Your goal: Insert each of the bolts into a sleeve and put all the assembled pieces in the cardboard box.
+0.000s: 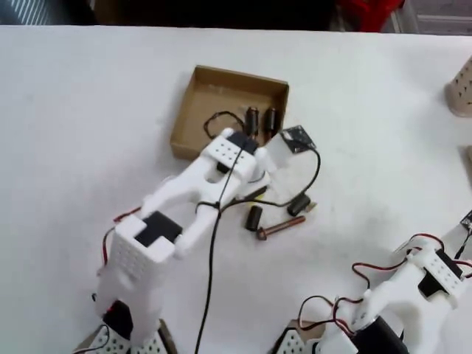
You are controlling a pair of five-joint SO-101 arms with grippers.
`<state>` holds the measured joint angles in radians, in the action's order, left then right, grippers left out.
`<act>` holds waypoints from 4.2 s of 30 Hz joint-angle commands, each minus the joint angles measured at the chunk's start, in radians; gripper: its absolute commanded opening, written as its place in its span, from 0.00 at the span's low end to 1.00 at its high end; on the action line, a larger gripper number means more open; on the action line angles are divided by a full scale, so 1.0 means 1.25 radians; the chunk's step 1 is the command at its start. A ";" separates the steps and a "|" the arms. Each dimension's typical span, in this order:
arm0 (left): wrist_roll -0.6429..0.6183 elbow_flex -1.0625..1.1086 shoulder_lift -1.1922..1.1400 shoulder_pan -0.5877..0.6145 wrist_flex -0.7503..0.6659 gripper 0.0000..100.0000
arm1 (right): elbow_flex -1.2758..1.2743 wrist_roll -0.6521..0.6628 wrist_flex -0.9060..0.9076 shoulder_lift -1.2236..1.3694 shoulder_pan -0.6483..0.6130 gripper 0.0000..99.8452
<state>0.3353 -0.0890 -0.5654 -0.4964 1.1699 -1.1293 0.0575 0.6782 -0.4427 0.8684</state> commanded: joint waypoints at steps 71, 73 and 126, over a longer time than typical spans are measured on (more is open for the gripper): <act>-0.381 0.593 0.538 0.609 -0.297 0.02 | -0.351 0.004 -0.527 -0.644 -1.113 0.02; -0.381 0.593 0.538 0.609 -0.297 0.02 | -0.363 0.004 -0.557 -0.643 -1.110 0.02; -0.379 0.594 0.538 0.606 -0.325 0.02 | -0.315 -0.065 -1.577 0.374 -1.243 0.02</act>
<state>-0.1343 0.6613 0.0545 0.2570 0.7879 -1.5083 -0.0207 -1.2259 0.0238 -0.6337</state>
